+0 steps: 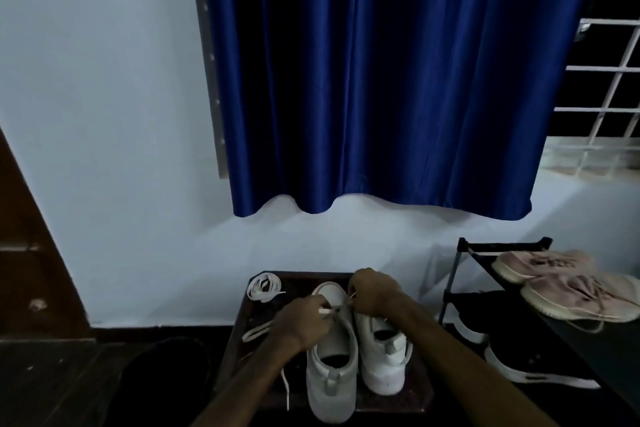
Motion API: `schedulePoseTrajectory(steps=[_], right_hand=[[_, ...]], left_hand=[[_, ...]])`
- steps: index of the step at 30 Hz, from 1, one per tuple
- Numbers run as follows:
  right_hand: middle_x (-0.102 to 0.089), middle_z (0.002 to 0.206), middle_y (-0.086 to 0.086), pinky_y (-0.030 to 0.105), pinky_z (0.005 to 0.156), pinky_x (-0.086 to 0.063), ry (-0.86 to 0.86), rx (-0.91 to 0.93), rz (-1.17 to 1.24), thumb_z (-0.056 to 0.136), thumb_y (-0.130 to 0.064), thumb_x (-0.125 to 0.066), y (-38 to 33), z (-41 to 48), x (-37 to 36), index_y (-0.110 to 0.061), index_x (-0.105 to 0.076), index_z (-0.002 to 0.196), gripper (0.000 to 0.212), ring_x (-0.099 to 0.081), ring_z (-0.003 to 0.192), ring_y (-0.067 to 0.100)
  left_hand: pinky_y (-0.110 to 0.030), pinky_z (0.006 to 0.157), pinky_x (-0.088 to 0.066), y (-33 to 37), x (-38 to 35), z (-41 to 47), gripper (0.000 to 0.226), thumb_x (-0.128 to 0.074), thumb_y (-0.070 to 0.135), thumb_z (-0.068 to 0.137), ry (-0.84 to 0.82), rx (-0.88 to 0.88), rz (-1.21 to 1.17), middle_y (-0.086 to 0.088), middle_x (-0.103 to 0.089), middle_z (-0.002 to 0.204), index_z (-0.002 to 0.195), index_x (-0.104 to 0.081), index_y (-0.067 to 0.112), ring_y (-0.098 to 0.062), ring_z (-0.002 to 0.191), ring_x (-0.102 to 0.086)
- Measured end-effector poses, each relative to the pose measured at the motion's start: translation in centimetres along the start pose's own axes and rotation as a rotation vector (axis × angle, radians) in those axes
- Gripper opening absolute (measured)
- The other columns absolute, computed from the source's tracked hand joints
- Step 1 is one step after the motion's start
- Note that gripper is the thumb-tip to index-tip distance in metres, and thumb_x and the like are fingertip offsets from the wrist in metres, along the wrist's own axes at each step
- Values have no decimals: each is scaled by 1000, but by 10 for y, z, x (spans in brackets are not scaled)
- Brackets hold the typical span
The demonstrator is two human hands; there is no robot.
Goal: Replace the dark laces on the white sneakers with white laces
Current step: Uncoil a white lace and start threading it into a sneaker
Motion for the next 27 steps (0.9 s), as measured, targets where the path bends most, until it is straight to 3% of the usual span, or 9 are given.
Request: schedulePoseTrajectory(steps=[5, 8, 11, 14, 15, 18, 20, 23, 27], right_hand=[[-55, 124, 14, 40, 90, -48, 89, -24, -270, 92, -13, -52, -10, 2, 4, -6, -58, 121, 31, -59, 112, 32], [-55, 125, 14, 37, 90, -48, 167, -54, -273, 93, -9, -49, -13, 1, 13, -5, -59, 121, 29, -59, 112, 31], [-59, 122, 15, 34, 86, -47, 93, -84, -9, 92, -26, -57, -3, 4, 20, -3, -58, 117, 35, -59, 111, 31], [-63, 92, 13, 25, 61, -41, -40, -68, 324, 87, -51, -62, 4, 5, 41, 3, -63, 105, 57, -59, 76, 21], [-59, 78, 10, 23, 51, -37, -53, -33, 456, 89, -51, -61, -1, 2, 53, 4, -65, 100, 56, -51, 62, 15], [-52, 69, 1, 17, 44, -28, 10, 127, 813, 96, -42, -55, -30, -18, 94, -8, -71, 91, 38, -38, 53, 7], [-49, 66, -2, 17, 44, -25, 19, 233, 913, 98, -41, -52, -53, -30, 113, -11, -74, 89, 38, -34, 51, 6], [-46, 64, -3, 17, 45, -23, -2, 314, 939, 99, -44, -48, -74, -38, 124, -7, -75, 99, 46, -31, 51, 7], [-42, 65, -6, 19, 48, -21, -90, 395, 982, 98, -44, -50, -75, -42, 130, -8, -73, 105, 43, -28, 54, 7]], left_hand=[[-38, 88, -50, -1, -5, 2, 37, -50, 34, 82, 2, 24, -48, -7, -68, 116, 113, -64, 19, -30, 110, -61], [-34, 90, -49, -5, -1, 2, 48, -56, 47, 75, -42, 56, -137, -4, -68, 118, 114, -64, 19, -26, 112, -61], [-28, 78, -48, -6, 10, -1, 64, -66, 60, 71, -100, 103, -292, 2, -64, 108, 117, -56, 18, -16, 98, -62], [-18, 41, -29, 11, 46, -2, 15, -54, 28, 96, -54, 150, -624, 4, -50, 70, 104, -58, 16, -5, 47, -42], [-16, 36, -23, 17, 64, 1, 13, -46, 17, 99, -15, 189, -806, 2, -45, 66, 102, -59, 15, -4, 40, -34], [-14, 30, -18, 33, 120, 10, 20, -39, 5, 100, 169, 223, -1301, 1, -36, 62, 102, -58, 11, -2, 33, -27], [-15, 28, -19, 40, 150, 17, 20, -37, 2, 100, 288, 211, -1511, 1, -34, 57, 101, -56, 8, -2, 31, -27], [-17, 27, -19, 46, 179, 20, 24, -32, -1, 100, 394, 211, -1667, 1, -35, 53, 103, -54, 5, -4, 29, -26], [-17, 28, -19, 42, 194, 17, 38, -25, -3, 98, 530, 238, -1721, -1, -33, 61, 124, -53, 2, -5, 31, -25]])
Point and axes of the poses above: each hand's wrist, its own z-axis towards the middle knuckle, its own x-axis out of the back of the hand, y = z × x, the point moved 5 cm from there along z, towards the middle knuckle
